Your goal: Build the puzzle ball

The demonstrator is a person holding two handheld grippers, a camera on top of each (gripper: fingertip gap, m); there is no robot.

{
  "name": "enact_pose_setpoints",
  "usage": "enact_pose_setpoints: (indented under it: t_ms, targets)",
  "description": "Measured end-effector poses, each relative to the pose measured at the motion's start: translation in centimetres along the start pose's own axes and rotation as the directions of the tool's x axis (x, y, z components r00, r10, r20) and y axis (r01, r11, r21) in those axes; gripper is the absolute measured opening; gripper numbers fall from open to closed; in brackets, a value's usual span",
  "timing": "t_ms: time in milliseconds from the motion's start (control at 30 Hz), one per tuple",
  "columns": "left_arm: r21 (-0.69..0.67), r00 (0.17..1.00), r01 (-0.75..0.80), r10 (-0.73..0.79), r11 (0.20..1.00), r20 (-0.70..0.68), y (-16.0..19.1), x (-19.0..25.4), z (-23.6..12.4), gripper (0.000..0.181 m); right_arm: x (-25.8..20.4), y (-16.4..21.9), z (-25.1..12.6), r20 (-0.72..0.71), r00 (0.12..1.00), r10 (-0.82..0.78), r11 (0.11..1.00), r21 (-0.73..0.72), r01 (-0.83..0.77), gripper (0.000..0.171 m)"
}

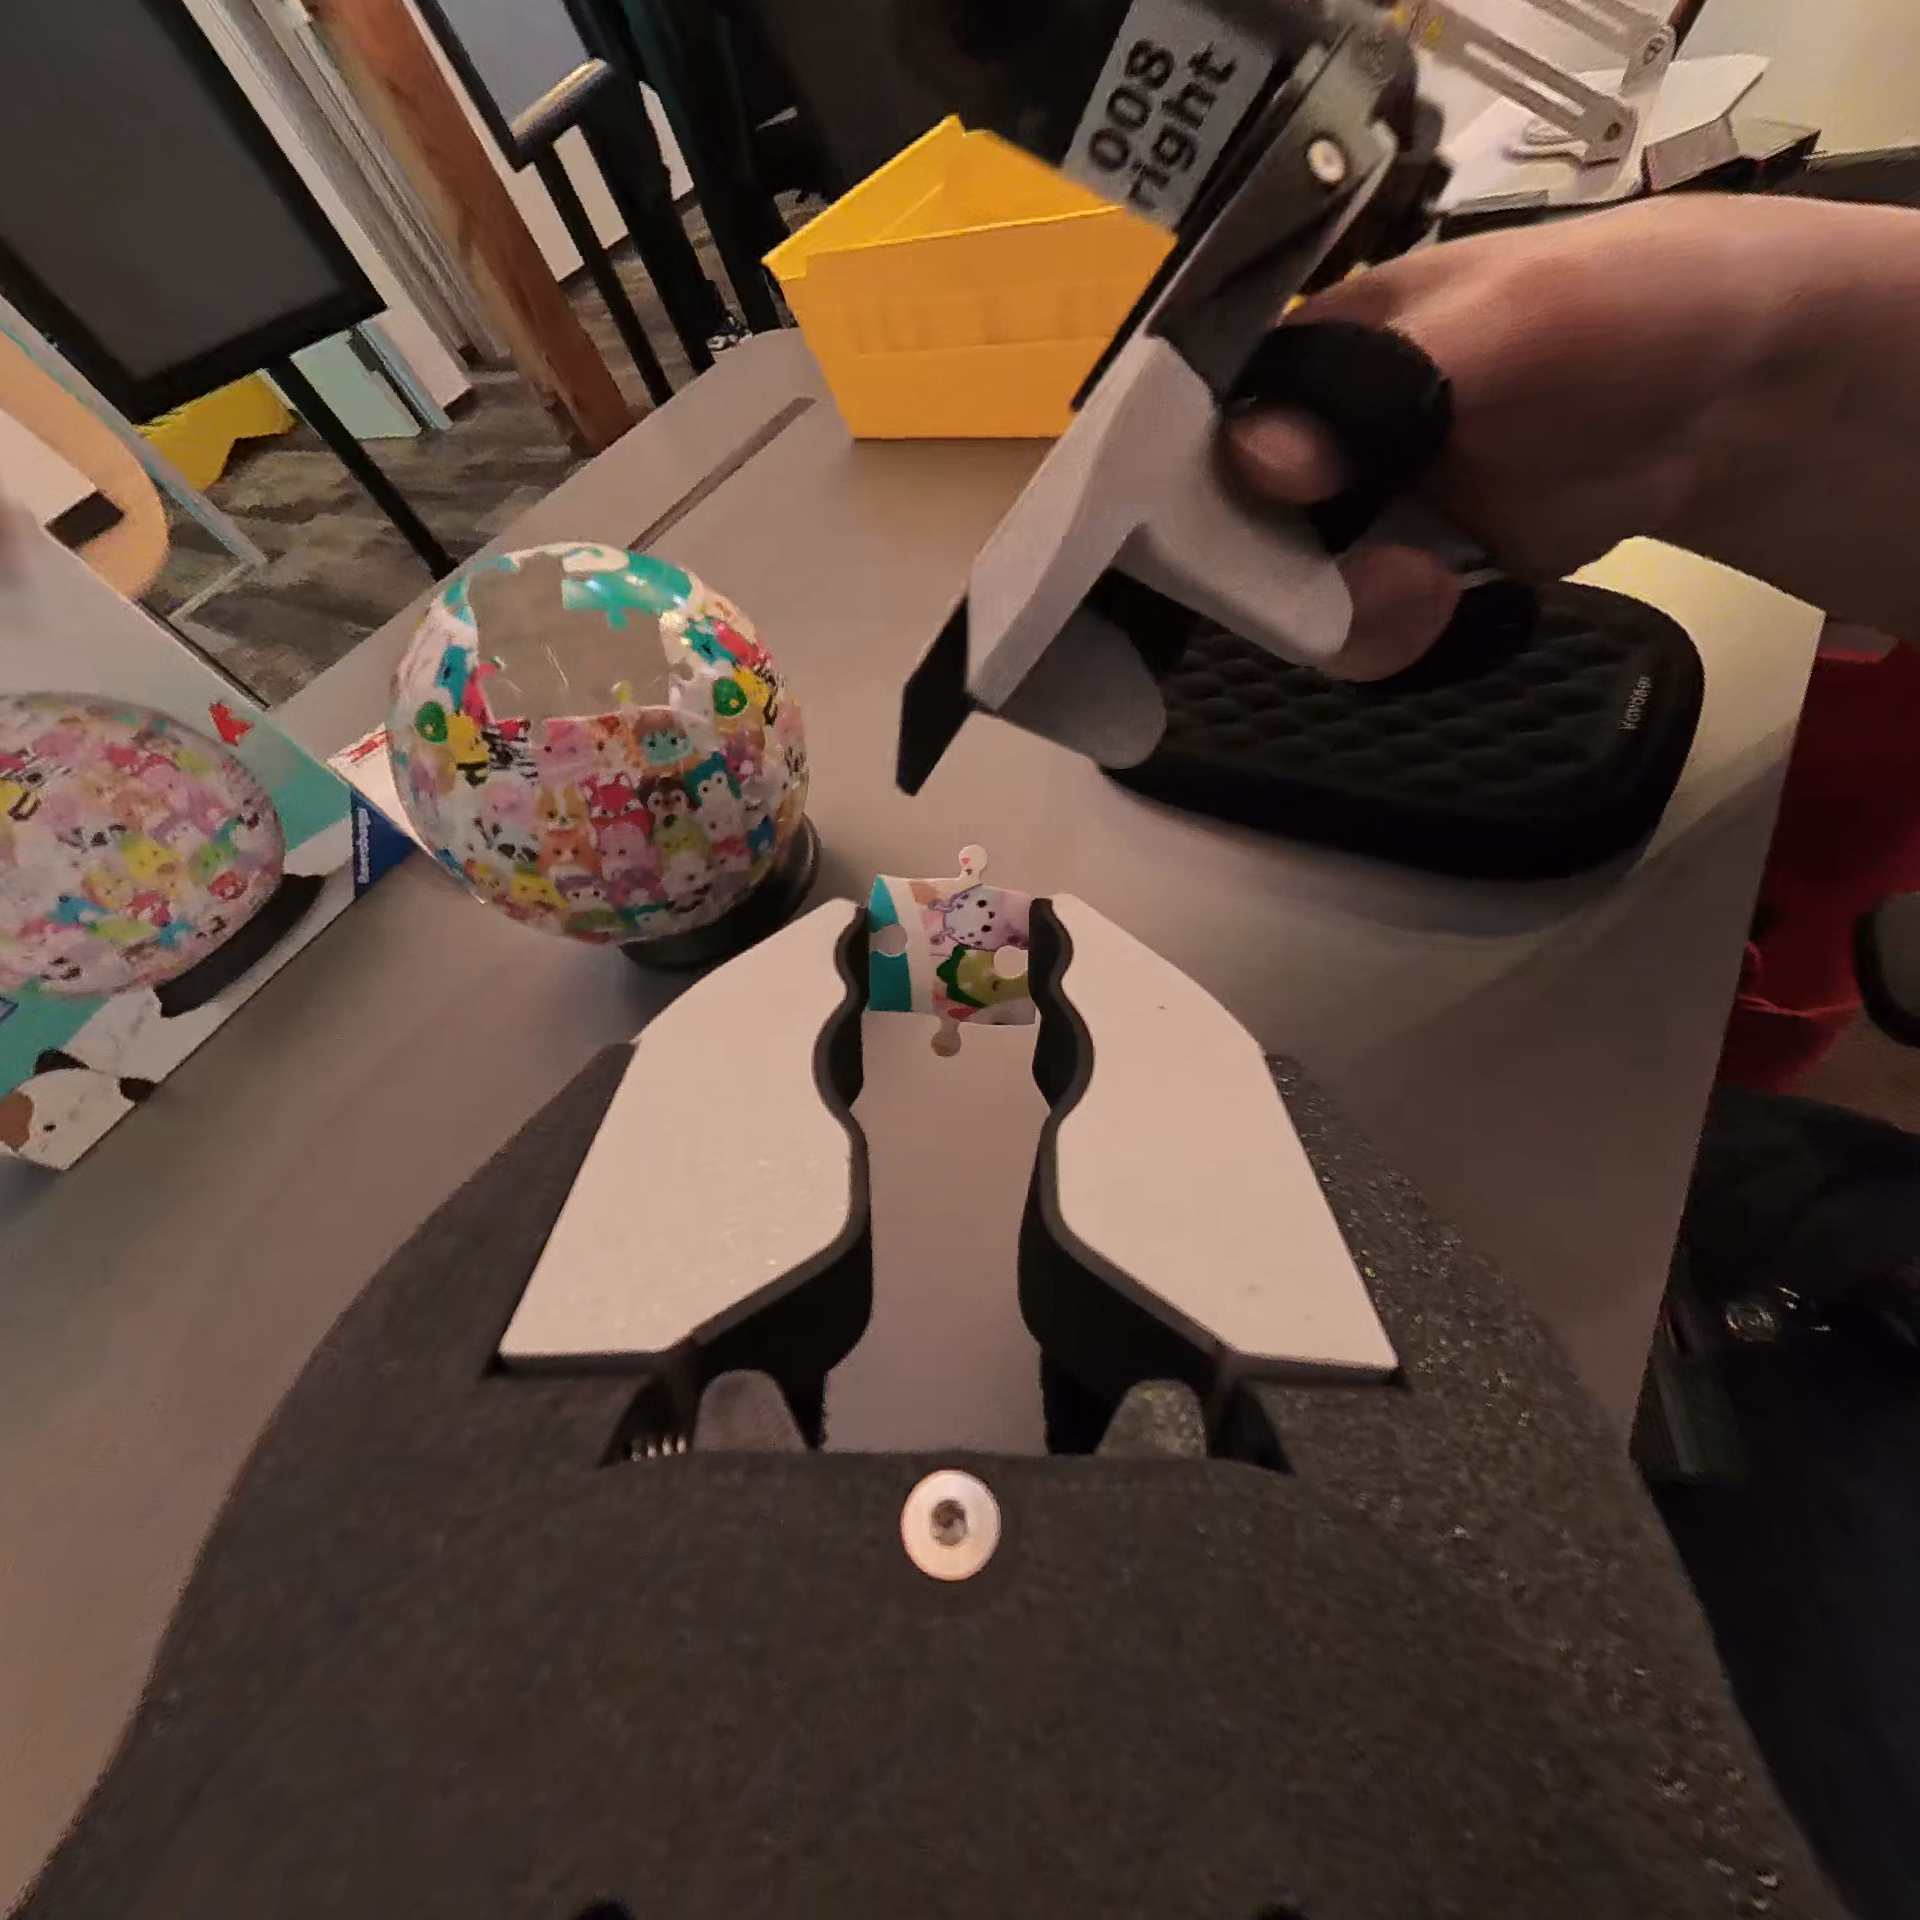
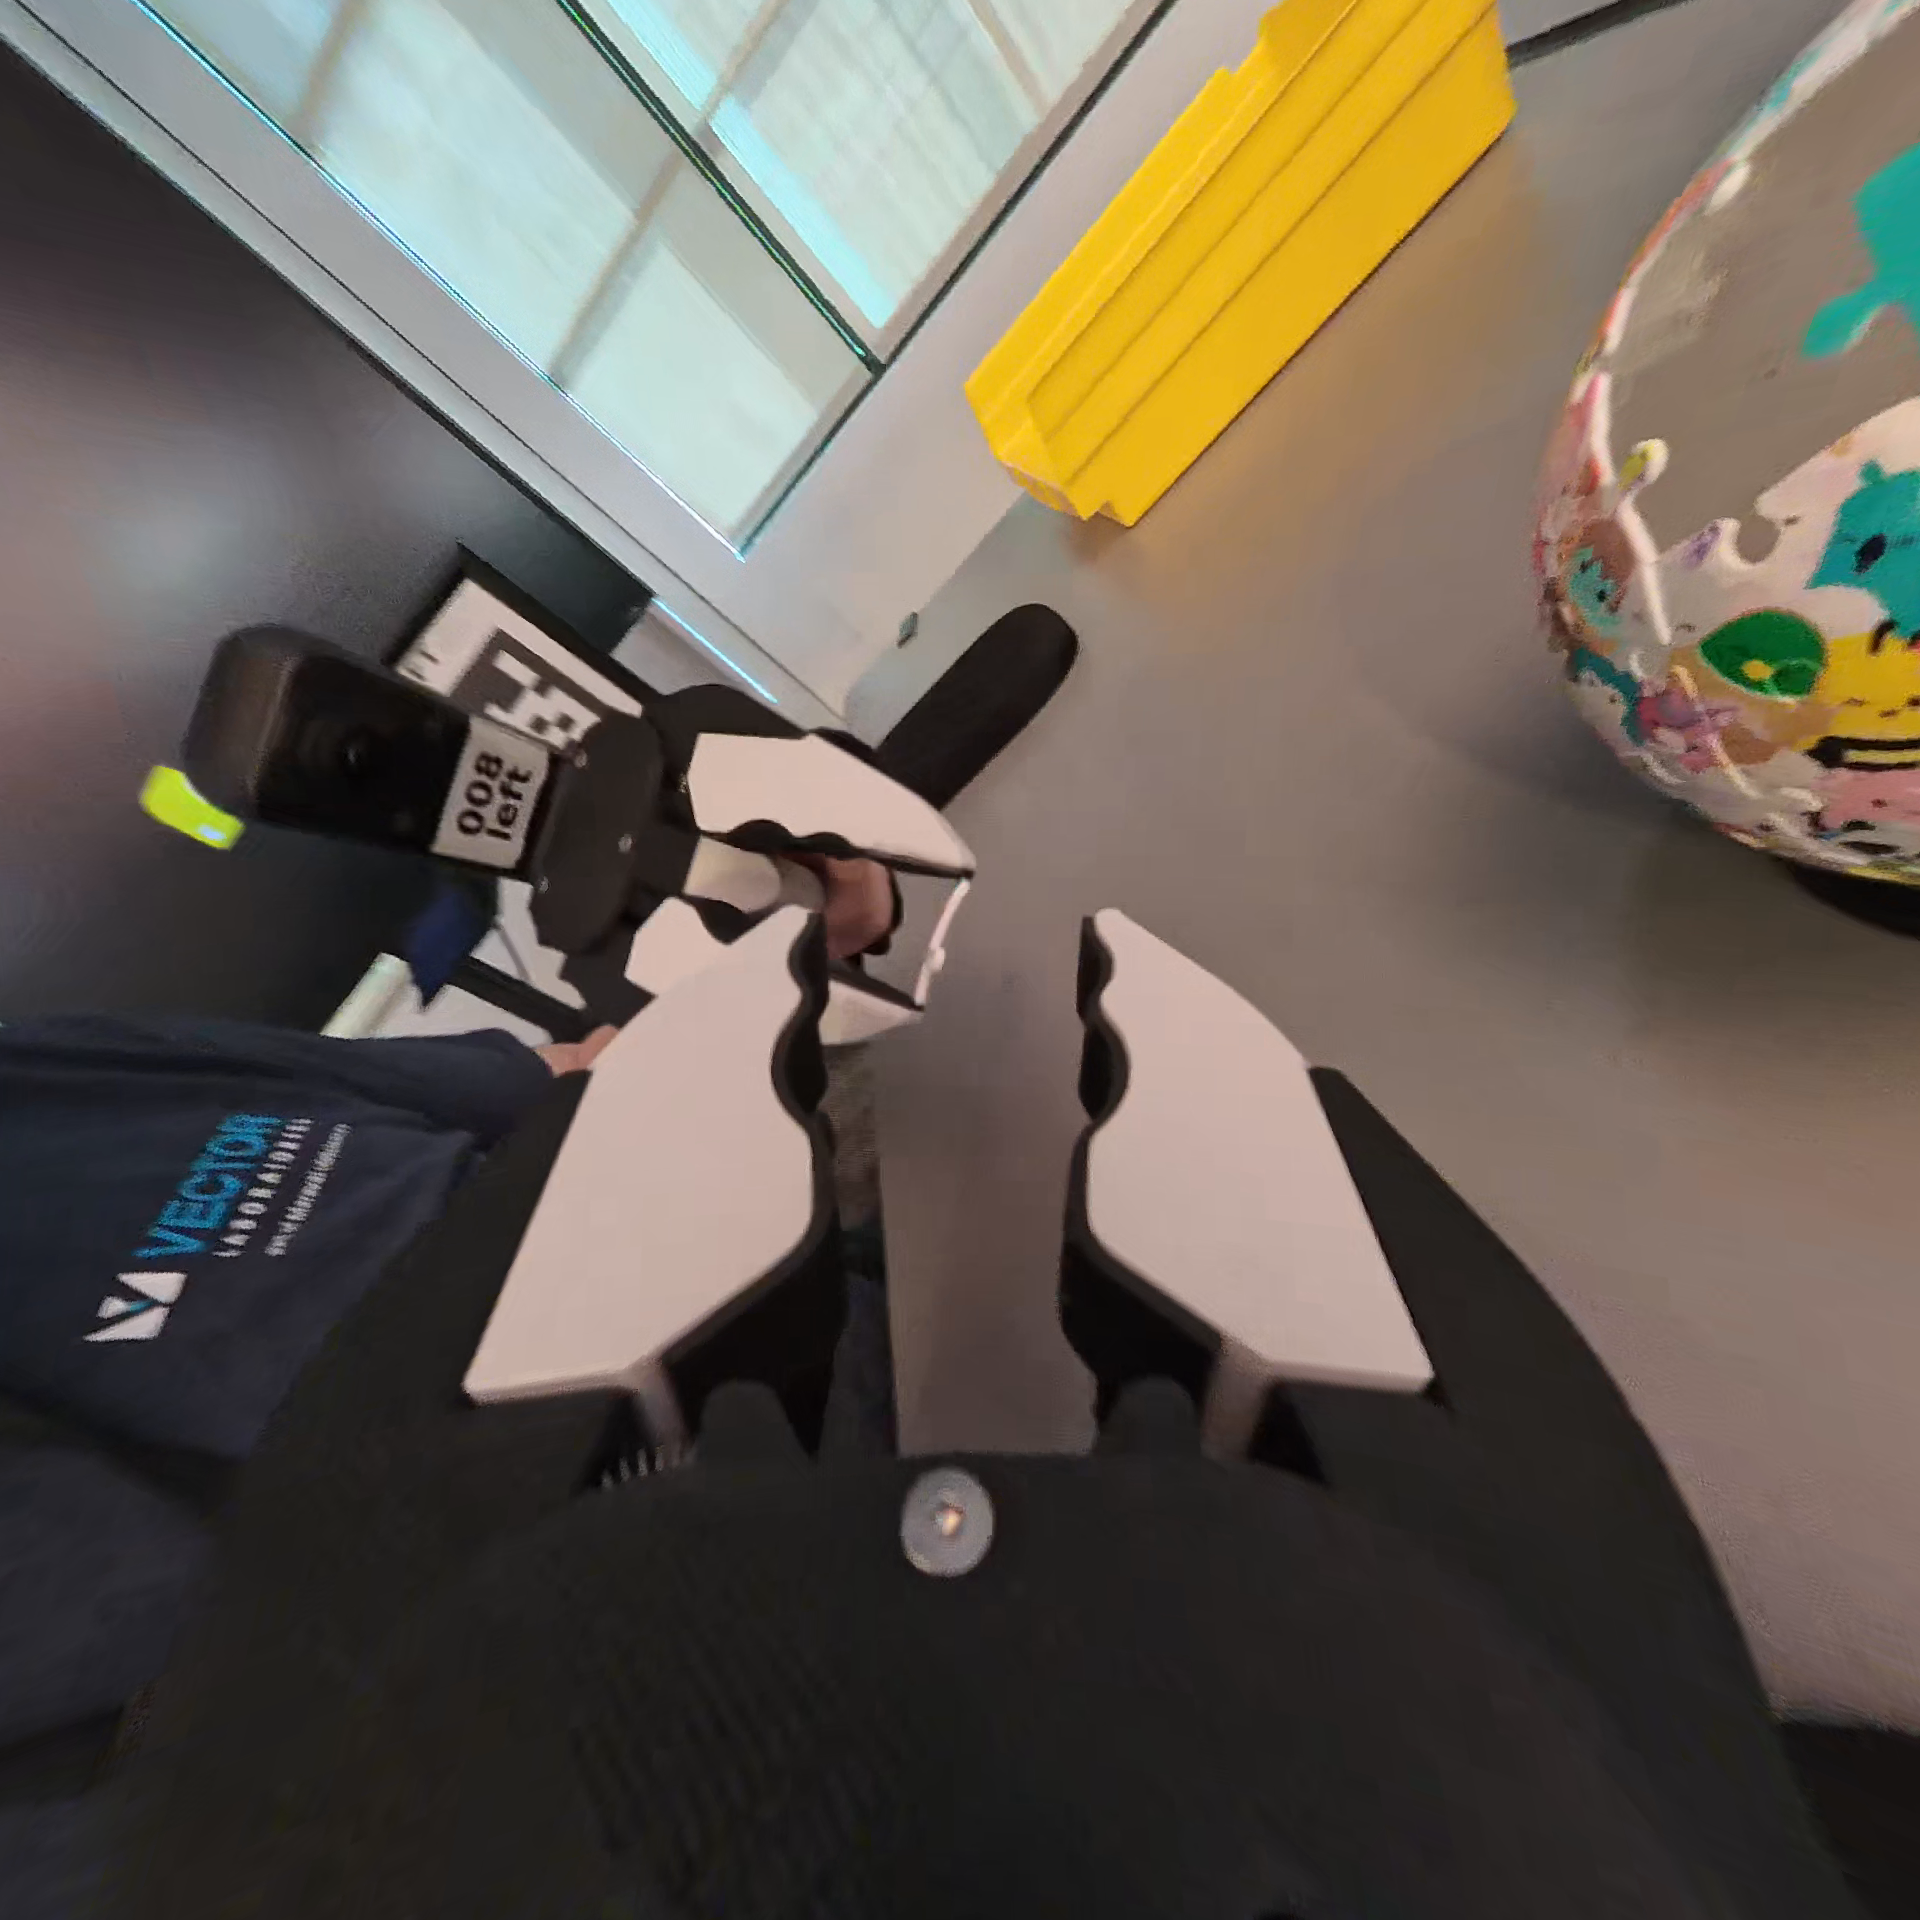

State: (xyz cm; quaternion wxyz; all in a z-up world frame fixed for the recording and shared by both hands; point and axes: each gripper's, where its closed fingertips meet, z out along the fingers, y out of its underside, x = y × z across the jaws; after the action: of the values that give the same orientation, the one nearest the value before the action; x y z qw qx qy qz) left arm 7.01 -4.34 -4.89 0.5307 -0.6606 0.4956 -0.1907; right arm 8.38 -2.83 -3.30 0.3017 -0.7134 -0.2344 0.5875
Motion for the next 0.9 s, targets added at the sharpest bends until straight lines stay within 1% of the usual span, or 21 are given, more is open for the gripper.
enact_pose_setpoints:
  t_ms: [133, 267, 333, 400, 433, 533, 633, 667, 733, 800, 833, 900]
  targets:
    - [-0.003, 0.998, -0.064, 0.064, 0.998, -0.007, -0.4, 0.4, 0.1, 0.029, 0.2, 0.9, 0.7, 0.021, 0.998, 0.067, 0.997, -0.042, -0.066, 0.044]
    - [-0.002, 0.992, -0.114, 0.113, 0.994, -0.055, -0.5, 1.2, 0.2, 0.028, -0.1, 2.9, 2.0, 0.056, 0.992, 0.117, 0.981, -0.159, -0.107, 0.039]
    - [-0.011, 0.984, -0.153, 0.151, 0.988, -0.089, -0.1, 1.5, 0.5, 0.027, -0.8, 3.2, 2.3, 0.132, 0.983, 0.130, 0.977, -0.183, -0.105, 0.004]
    - [-0.056, 0.965, -0.249, 0.243, 0.967, -0.099, 0.7, 1.1, 0.6, 0.027, -0.3, 3.5, 2.3, 0.111, 0.984, 0.138, 0.977, -0.177, -0.117, 0.003]
    - [-0.108, 0.950, -0.308, 0.298, 0.945, -0.093, 1.2, 0.5, 0.5, 0.036, 0.1, 3.8, 2.2, 0.088, 0.987, 0.132, 0.976, -0.185, -0.114, 0.003]
    - [-0.264, 0.882, -0.471, 0.454, 0.842, -0.125, 3.0, -1.1, 0.2, 0.055, 1.8, 3.9, 1.2, -0.001, 0.995, 0.102, 0.984, -0.144, -0.101, 0.003]
    - [-0.357, 0.806, -0.586, 0.570, 0.728, -0.160, 4.3, -2.1, -0.1, 0.063, 3.0, 3.8, 0.1, -0.061, 0.992, 0.112, 0.986, -0.113, -0.119, 0.003]
    - [-0.366, 0.791, -0.605, 0.588, 0.707, -0.171, 4.4, -2.1, -0.2, 0.064, 3.2, 3.7, -0.2, -0.073, 0.991, 0.114, 0.987, -0.103, -0.121, 0.003]
    - [-0.361, 0.786, -0.612, 0.590, 0.703, -0.185, 4.4, -1.6, -0.2, 0.062, 3.1, 3.6, -0.5, -0.084, 0.989, 0.119, 0.988, -0.089, -0.127, 0.003]
    - [-0.341, 0.796, -0.601, 0.576, 0.722, -0.185, 4.2, -1.0, -0.2, 0.063, 2.6, 3.6, -0.6, -0.090, 0.990, 0.104, 0.989, -0.097, -0.113, 0.003]
    - [-0.328, 0.811, -0.583, 0.555, 0.743, -0.184, 4.1, -0.8, -0.2, 0.062, 2.4, 3.7, -0.6, -0.097, 0.991, 0.088, 0.989, -0.108, -0.099, 0.003]
    - [-0.290, 0.866, -0.500, 0.467, 0.816, -0.178, 3.8, -0.4, -0.4, 0.060, 1.7, 3.4, -0.7, -0.091, 0.995, 0.046, 0.991, -0.125, -0.057, 0.003]
